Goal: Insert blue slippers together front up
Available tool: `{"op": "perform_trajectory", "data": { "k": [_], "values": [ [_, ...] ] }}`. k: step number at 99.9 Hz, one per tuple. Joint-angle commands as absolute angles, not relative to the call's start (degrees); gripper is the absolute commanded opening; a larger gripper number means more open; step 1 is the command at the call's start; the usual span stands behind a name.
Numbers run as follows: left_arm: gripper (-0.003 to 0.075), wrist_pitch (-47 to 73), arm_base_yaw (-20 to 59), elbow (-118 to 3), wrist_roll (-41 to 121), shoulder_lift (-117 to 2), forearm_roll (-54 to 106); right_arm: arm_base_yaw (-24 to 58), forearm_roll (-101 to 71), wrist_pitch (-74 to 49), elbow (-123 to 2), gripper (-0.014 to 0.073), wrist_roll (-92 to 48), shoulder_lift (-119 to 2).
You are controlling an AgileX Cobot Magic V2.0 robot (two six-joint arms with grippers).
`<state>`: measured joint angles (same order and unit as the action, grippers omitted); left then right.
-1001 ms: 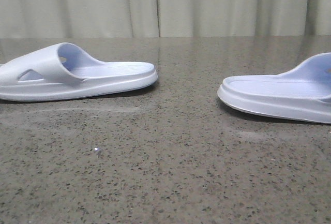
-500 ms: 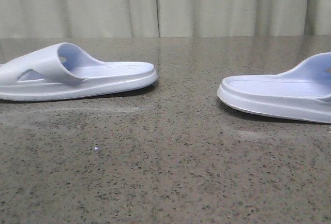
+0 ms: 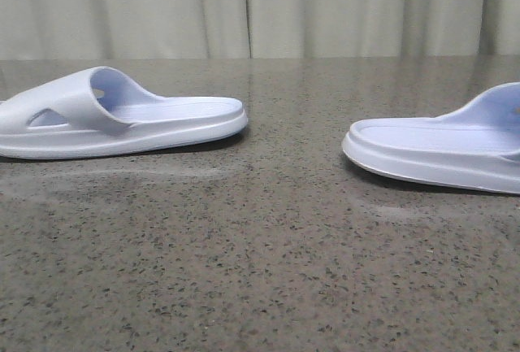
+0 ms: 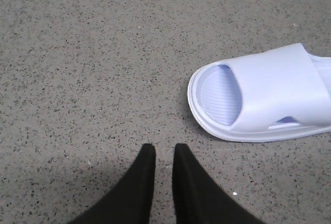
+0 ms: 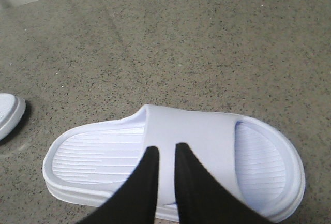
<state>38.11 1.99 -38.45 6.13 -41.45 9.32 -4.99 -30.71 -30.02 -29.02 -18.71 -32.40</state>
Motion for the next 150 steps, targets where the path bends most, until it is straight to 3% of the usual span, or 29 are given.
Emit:
{"op": "perform_trajectory", "data": {
  "k": [1,11,17,35,54,69,150],
  "values": [
    [0.0170,34.69,1.97,-40.68,6.22,-41.50,10.27,-5.25,-28.94,-28.91,-32.58,0.0125,-19.40,-32.92],
    [0.0334,34.90,1.97,-40.68,6.22,-41.50,11.15,-5.25,-24.28,-30.23,-34.28,0.0132,-18.34,-32.92],
    [0.0382,34.90,1.97,-40.82,6.22,-41.50,11.86,-5.37,-18.95,-31.19,-35.46,0.0132,-13.42,-33.24],
    [0.0382,36.02,1.97,-41.31,6.22,-42.50,12.42,-6.78,-4.50,-39.50,-39.58,0.0132,-2.38,-37.28],
    [0.0382,36.27,1.97,-41.31,6.22,-45.31,12.66,-7.11,-3.09,-46.01,-42.30,0.0172,-1.56,-43.93],
    [0.0382,36.16,1.97,-41.31,6.22,-48.23,12.79,-7.11,-2.56,-46.74,-43.19,0.0224,-1.41,-48.14],
    [0.0382,35.68,1.97,-49.12,7.99,-60.81,12.90,-10.83,-5.19,-43.08,-43.68,0.0226,-2.76,-58.99]
  ]
}}
